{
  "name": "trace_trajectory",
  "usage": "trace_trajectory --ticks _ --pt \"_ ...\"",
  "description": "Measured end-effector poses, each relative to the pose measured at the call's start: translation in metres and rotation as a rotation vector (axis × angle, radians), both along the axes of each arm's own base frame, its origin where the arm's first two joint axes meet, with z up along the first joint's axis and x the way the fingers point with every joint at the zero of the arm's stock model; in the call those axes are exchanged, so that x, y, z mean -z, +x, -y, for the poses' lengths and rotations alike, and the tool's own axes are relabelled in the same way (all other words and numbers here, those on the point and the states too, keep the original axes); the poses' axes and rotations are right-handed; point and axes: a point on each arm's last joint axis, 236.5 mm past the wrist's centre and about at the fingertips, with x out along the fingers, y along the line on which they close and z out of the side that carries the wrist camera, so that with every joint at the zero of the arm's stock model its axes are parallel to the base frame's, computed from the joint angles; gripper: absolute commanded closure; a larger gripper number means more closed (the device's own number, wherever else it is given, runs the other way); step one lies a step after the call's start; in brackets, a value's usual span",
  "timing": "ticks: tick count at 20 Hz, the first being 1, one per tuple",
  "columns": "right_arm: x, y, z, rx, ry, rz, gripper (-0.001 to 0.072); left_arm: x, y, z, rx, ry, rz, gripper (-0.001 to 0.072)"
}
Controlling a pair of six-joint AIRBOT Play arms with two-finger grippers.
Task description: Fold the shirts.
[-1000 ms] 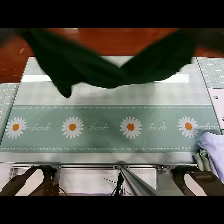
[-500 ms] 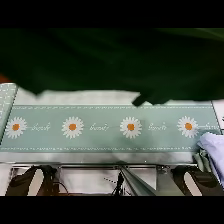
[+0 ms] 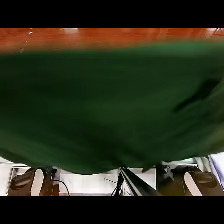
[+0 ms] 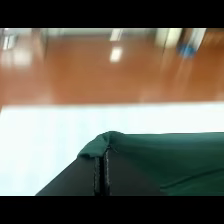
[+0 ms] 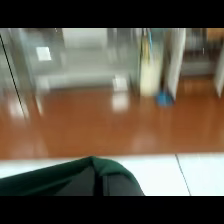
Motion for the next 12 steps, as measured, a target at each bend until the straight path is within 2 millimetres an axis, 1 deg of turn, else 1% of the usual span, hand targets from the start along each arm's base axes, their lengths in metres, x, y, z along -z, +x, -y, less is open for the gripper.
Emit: trace_trajectory --ticks 3,4,6,8,9,11,12 --pt "0.054 0.013 0.008 0.005 -0.05 -0.257 0.0671 0.055 0.007 -0.012 -0.023 -0.03 -0.21 0.0688" --pt "0.074 0.021 0.011 0.002 -0.07 -0.357 0.0671 0.074 0.011 -0.015 -0.023 -0.045 -0.279 0.0688" --pt "0.105 0.043 0.014 -0.018 -0.089 -0.51 0.0671 0.109 0.025 -0.023 -0.028 -0.082 -0.404 0.0688" --pt "0.131 0.075 0.011 -0.057 -0.087 -0.619 0.0671 0.141 0.043 -0.03 -0.028 -0.121 -0.508 0.0688" --pt "0.144 0.096 0.008 -0.082 -0.08 -0.657 0.0671 0.152 0.056 -0.034 -0.027 -0.141 -0.538 0.0688" --pt "0.168 0.137 0.0 -0.131 -0.054 -0.709 0.0671 0.17 0.086 -0.036 -0.004 -0.196 -0.581 0.0688" --pt "0.18 0.158 -0.004 -0.156 -0.037 -0.724 0.0671 0.178 0.105 -0.035 0.018 -0.227 -0.59 0.0687"
